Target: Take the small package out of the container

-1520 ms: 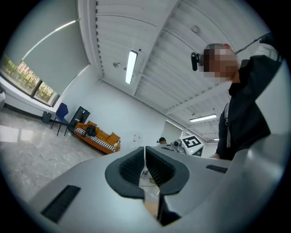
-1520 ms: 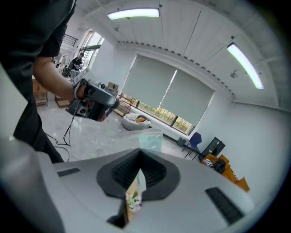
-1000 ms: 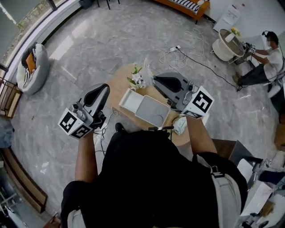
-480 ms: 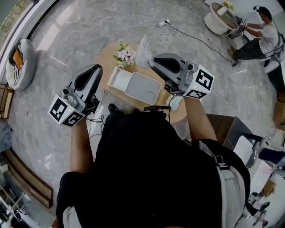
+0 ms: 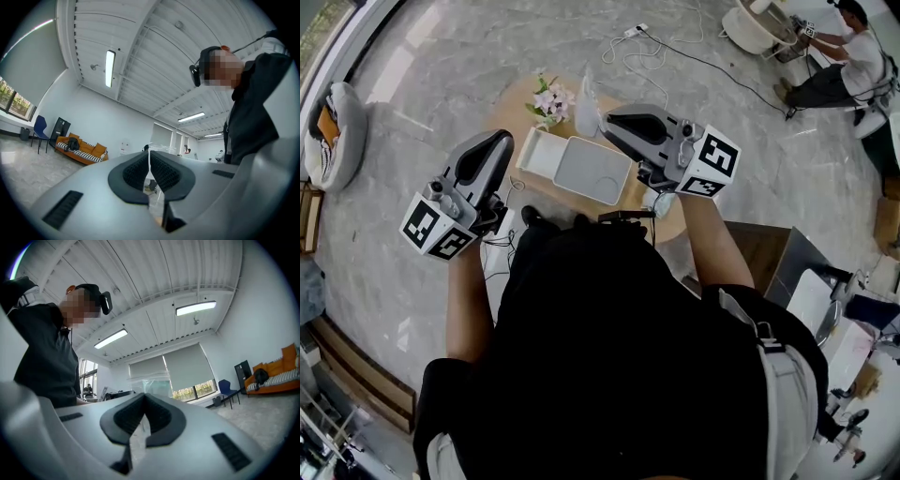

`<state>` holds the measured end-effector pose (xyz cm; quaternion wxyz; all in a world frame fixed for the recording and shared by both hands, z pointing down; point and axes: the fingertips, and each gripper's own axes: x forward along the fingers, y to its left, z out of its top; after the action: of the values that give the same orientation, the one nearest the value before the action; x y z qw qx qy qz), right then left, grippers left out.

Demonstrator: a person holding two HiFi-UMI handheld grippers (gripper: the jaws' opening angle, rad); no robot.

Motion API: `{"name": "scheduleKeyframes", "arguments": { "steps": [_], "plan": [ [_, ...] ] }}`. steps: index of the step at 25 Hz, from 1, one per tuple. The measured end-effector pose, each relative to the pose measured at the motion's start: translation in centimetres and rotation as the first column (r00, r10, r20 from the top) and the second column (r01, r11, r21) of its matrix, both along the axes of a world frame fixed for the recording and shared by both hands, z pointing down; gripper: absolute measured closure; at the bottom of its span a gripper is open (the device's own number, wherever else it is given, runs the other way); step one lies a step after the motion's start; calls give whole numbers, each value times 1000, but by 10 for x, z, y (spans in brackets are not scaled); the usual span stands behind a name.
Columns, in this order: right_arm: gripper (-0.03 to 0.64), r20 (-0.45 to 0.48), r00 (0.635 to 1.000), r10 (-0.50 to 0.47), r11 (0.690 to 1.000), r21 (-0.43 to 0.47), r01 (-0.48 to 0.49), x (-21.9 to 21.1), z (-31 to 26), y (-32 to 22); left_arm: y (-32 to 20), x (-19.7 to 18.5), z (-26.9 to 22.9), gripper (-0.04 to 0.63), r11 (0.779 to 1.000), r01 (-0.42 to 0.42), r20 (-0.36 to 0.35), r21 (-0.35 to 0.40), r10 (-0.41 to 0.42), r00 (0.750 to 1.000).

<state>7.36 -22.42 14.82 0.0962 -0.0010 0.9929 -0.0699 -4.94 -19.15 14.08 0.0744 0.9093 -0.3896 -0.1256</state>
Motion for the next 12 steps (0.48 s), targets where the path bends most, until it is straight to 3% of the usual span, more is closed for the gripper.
{"name": "scheduleKeyframes", "arguments": {
  "steps": [12],
  "plan": [
    [605, -4, 1000, 14, 1000, -13, -14, 15, 7, 14, 11, 19, 3, 571, 999, -33, -8, -7, 33, 999]
  ]
}}
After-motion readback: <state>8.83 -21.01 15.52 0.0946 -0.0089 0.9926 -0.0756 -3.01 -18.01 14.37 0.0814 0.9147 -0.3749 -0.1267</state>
